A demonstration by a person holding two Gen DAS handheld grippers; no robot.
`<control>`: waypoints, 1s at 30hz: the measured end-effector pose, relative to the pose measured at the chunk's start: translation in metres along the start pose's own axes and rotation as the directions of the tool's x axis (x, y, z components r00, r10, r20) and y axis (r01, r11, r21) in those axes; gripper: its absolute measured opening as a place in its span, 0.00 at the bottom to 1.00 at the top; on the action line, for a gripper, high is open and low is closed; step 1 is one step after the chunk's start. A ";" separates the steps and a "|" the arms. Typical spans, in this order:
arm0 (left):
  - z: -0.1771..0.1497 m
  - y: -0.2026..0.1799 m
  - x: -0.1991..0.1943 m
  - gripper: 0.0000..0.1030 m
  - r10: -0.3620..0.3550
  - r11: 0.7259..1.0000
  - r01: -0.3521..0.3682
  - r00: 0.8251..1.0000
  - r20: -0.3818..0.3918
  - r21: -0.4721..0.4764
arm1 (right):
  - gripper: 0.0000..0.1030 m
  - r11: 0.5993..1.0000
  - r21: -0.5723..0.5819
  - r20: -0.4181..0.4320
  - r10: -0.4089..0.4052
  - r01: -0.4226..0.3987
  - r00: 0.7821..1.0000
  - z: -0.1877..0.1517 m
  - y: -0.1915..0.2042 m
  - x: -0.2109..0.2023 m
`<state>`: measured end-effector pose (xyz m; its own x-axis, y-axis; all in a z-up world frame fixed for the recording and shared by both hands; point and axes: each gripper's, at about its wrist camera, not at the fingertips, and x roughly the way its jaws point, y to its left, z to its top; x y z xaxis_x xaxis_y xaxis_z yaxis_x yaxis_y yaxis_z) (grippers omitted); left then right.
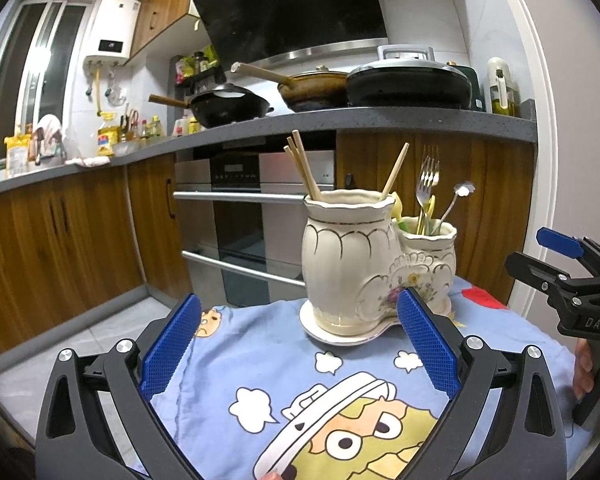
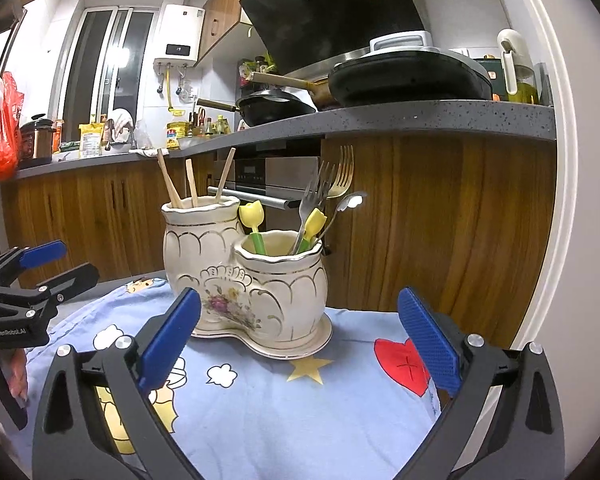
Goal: Organize utensils
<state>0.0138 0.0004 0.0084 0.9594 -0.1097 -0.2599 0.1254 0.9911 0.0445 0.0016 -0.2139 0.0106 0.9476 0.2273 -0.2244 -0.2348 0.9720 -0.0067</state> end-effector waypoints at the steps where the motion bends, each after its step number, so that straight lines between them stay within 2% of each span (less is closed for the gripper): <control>1: 0.000 0.000 0.000 0.95 -0.001 1.000 0.001 1.000 -0.001 0.000 | 0.95 1.000 0.000 -0.002 0.000 0.000 1.000 0.000 0.000 0.000; 30: 0.000 0.000 0.000 0.95 -0.007 1.000 0.007 1.000 -0.007 -0.001 | 0.95 1.000 0.003 -0.013 0.002 -0.002 1.000 0.000 -0.002 0.002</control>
<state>0.0141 0.0003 0.0085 0.9566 -0.1161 -0.2672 0.1319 0.9904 0.0420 0.0039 -0.2152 0.0106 0.9444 0.2283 -0.2366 -0.2358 0.9718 -0.0034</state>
